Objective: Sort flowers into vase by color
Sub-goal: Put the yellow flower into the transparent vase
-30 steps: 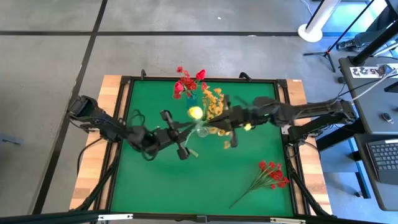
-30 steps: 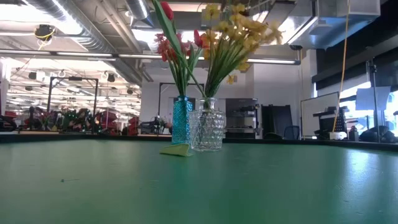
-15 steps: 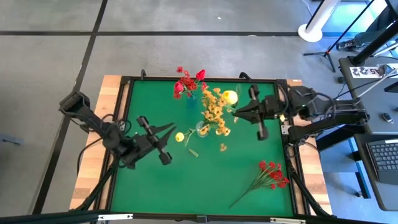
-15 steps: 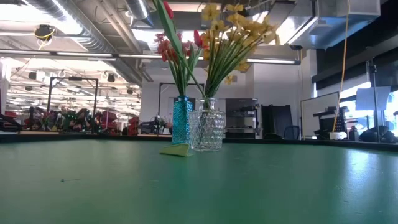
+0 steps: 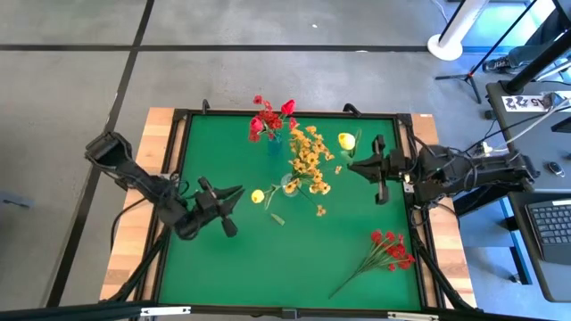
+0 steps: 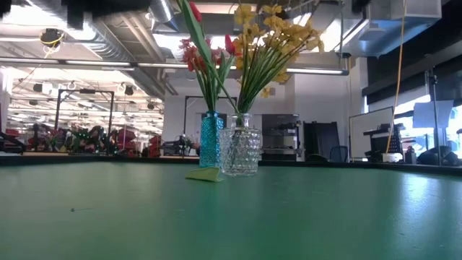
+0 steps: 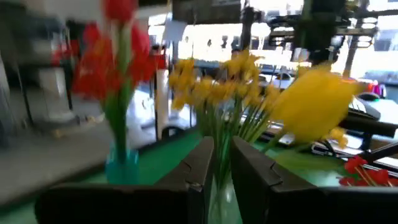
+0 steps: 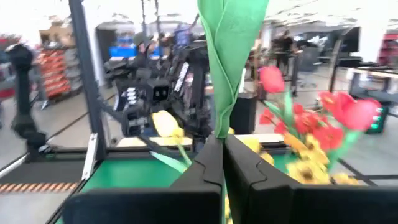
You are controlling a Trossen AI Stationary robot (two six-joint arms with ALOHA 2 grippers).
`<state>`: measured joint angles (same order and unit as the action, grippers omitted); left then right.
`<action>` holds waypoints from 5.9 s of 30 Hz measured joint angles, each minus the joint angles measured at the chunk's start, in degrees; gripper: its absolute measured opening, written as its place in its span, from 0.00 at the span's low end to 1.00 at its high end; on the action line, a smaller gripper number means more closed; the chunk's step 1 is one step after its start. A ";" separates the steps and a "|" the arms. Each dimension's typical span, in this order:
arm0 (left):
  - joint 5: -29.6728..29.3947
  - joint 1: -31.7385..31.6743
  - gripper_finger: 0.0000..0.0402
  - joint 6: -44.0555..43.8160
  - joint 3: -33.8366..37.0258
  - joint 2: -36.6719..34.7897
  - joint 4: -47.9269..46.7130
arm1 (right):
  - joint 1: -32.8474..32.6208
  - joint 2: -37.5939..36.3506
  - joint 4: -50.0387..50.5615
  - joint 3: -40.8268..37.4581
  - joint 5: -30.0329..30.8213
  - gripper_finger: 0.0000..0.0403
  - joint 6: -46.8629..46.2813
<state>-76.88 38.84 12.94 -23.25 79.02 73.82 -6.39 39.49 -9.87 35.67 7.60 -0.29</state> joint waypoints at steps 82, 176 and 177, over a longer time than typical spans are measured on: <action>28.10 -19.01 0.21 -33.50 -8.74 4.35 -43.13 | 7.54 59.05 -73.17 -5.17 -8.27 0.00 0.55; 38.80 -22.65 0.01 -36.90 -14.16 21.09 -39.77 | 5.55 59.03 -58.00 -1.61 -13.13 0.00 -3.99; 38.45 -22.23 0.01 -36.91 -14.16 21.09 -39.78 | 4.98 59.03 -57.81 -1.61 -13.04 0.00 -3.78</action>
<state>-38.43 16.62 -23.97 -37.41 100.12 34.04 -1.41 98.52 -67.68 34.06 -5.43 -4.07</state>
